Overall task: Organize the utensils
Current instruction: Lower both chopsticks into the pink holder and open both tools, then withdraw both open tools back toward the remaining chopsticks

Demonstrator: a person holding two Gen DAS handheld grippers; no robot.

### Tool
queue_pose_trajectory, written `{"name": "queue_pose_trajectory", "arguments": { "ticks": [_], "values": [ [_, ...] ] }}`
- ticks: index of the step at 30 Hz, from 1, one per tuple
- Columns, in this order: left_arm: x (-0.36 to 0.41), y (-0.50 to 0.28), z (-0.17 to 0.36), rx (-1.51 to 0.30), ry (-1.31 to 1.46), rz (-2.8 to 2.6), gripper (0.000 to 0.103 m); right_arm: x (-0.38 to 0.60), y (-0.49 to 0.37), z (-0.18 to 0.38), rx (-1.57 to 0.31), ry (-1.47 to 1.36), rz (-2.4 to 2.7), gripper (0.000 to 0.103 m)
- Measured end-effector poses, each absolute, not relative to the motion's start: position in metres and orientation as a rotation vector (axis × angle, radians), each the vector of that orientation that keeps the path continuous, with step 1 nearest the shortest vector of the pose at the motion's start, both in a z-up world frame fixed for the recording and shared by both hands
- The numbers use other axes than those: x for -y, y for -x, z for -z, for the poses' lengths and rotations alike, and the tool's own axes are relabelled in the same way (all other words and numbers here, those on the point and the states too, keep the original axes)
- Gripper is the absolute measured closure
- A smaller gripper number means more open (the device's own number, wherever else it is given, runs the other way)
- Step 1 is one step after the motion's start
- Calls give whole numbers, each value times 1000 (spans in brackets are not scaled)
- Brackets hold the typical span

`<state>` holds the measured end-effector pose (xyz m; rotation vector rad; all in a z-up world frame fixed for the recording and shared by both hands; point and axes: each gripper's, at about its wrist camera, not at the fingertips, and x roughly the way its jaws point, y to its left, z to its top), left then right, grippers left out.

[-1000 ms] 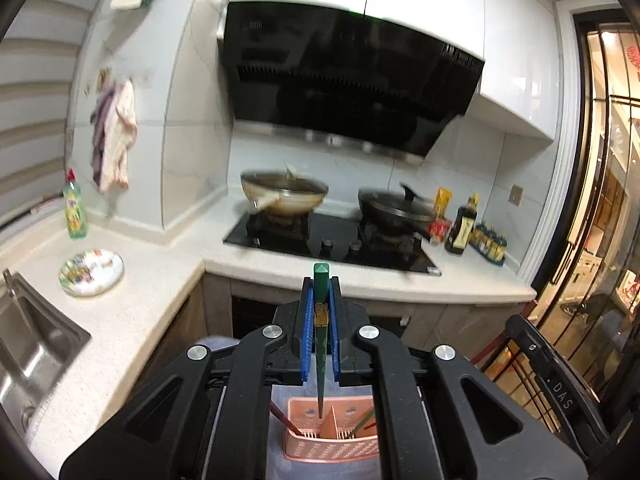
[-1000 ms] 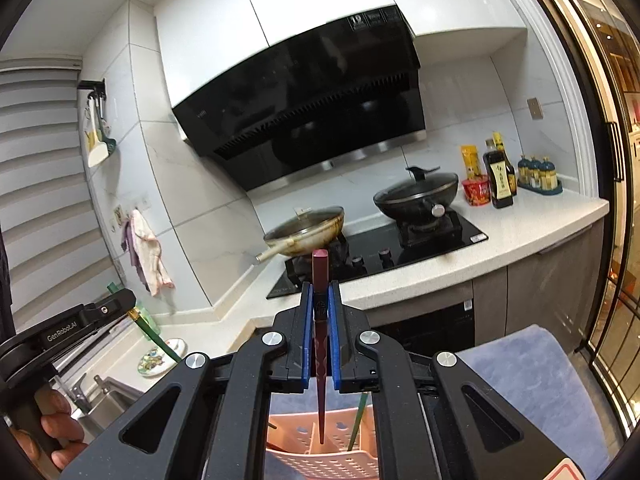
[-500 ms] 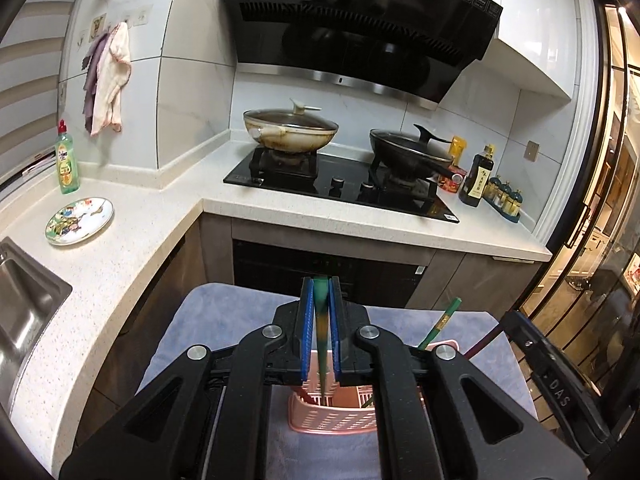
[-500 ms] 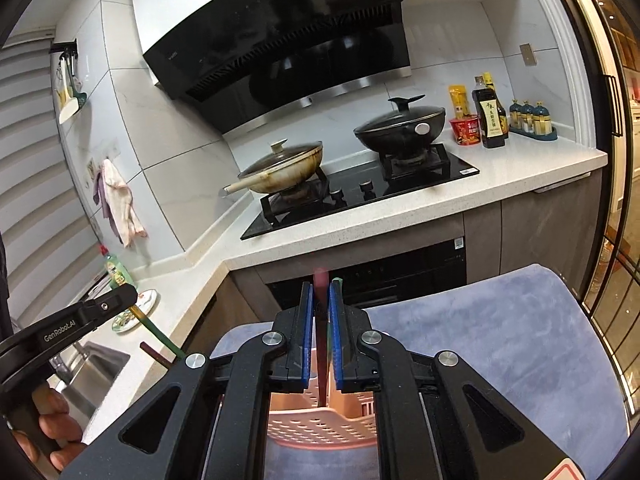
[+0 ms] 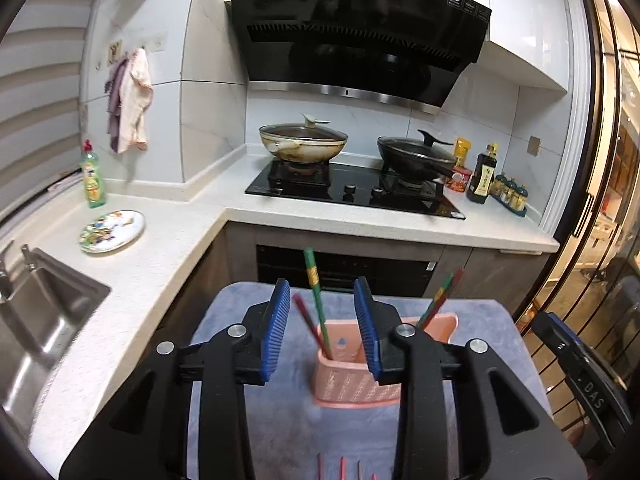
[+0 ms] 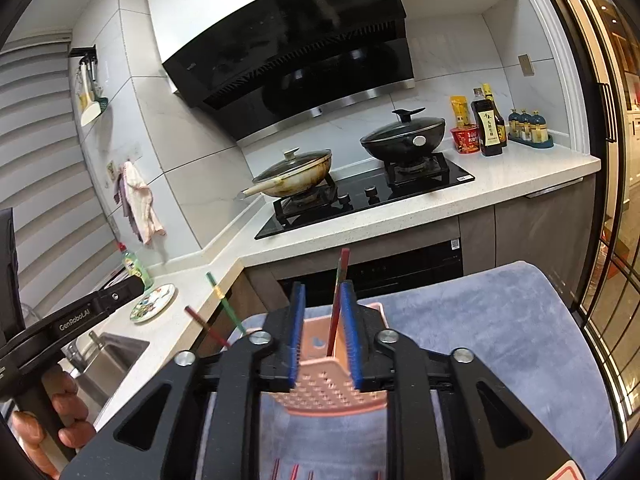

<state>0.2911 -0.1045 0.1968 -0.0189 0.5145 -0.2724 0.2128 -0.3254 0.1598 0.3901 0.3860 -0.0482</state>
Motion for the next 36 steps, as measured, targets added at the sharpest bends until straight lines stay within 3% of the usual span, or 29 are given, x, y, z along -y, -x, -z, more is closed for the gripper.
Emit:
{"name": "queue_pose_trajectory", "arguments": {
  "ticks": [16, 26, 36],
  "values": [
    [81, -209, -176, -597, -58, 195, 71, 292, -114, -135, -486, -307, 35, 75],
    [54, -166, -128, -678, -75, 168, 44, 289, -63, -94, -576, -279, 95, 71],
    [36, -134, -63, -795, -102, 152, 39, 275, -32, -26, -732, -260, 104, 71]
  ]
}}
